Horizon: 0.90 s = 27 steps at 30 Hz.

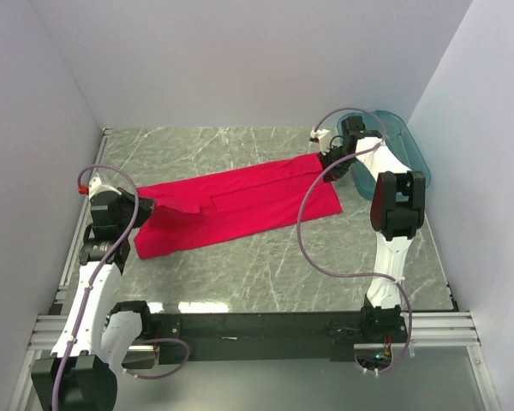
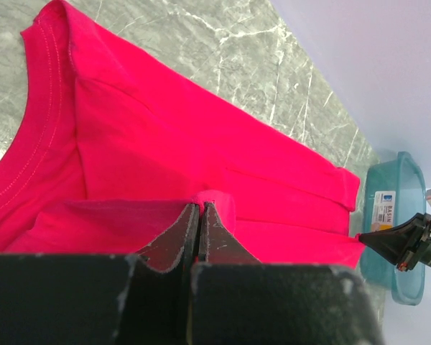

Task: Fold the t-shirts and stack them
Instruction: Fold the tshirt

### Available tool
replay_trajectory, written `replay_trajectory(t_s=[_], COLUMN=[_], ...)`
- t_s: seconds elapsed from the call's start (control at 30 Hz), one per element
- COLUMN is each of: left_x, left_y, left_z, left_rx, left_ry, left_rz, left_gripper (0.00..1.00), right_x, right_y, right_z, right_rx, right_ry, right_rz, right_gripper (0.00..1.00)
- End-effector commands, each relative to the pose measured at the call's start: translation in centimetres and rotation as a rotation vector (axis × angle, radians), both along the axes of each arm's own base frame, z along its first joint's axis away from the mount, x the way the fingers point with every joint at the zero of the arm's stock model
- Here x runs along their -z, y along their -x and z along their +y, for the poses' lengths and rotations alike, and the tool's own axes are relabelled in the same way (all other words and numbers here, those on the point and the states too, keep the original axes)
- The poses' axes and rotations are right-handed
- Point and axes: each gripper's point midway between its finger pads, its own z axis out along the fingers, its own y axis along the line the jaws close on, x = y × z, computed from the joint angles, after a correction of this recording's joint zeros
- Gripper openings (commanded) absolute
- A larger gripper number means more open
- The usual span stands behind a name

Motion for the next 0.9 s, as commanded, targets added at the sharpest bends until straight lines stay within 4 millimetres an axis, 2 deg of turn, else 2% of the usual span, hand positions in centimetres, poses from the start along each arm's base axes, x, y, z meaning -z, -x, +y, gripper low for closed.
replay_trajectory(t_s=[0.0, 0.6, 0.87], left_x=[-3.2, -2.9, -2.2], left_y=[-1.1, -1.9, -2.5], left_z=[0.6, 0.9, 1.1], left_rx=[-0.012, -0.002, 0.005], left_ry=[-0.034, -0.057, -0.056], left_rz=[-0.091, -0.083, -0.064], left_gripper=[0.01, 0.01, 0.01], right_x=[-0.7, -0.1, 0.0], right_y=[-1.1, -0.8, -0.9], right_z=[0.2, -0.4, -0.2], right_rx=[0.002, 0.011, 0.013], right_ry=[0.010, 0.036, 0.033], right_rz=[-0.037, -0.029, -0.027], right_gripper=[0.00, 0.00, 0.01])
